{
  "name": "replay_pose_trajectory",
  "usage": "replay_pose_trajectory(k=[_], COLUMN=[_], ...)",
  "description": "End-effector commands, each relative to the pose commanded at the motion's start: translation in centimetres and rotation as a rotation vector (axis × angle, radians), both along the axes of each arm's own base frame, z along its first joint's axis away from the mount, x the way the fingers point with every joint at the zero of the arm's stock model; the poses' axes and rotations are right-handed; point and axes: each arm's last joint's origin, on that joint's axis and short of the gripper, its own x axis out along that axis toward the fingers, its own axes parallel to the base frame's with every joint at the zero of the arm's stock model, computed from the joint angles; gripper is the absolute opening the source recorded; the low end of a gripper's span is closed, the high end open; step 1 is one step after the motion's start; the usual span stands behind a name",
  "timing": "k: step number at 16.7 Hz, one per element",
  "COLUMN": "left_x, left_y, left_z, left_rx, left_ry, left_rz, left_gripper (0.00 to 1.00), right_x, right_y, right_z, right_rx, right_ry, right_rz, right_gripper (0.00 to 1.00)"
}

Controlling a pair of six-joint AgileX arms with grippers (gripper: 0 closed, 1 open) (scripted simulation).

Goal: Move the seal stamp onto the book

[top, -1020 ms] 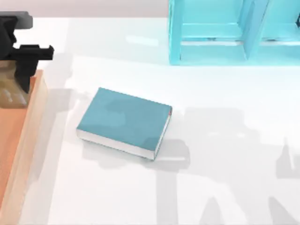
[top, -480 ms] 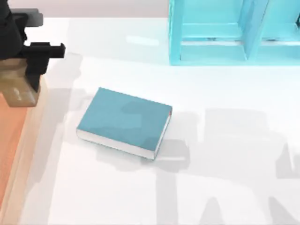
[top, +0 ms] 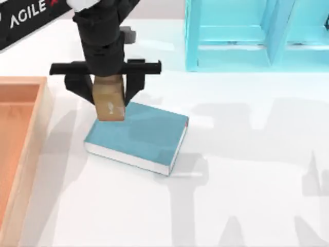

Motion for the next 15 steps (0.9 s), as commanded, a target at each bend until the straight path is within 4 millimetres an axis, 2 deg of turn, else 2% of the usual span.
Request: replay_pose_trajectory(k=[2, 3, 15], left_x=[0.0, 0.0, 0.0], left_y=[-2.9, -3.6, -3.8], left_z=[-1.6, -1.9, -1.6], left_rx=[0.001, 0.000, 0.000], left_ry=[-0.001, -0.003, -0.003], left_rz=[-0.002, -0.002, -0.002], left_gripper=[0.00, 0.00, 0.00], right_x=[0.0, 0.0, 0.0], right_y=[0.0, 0.0, 0.0], right_z=[0.0, 0.0, 0.0], right_rx=[0.000, 0.000, 0.000], right_ry=[0.000, 0.000, 0.000], right_rz=[0.000, 0.000, 0.000], right_gripper=[1.00, 1.00, 1.00])
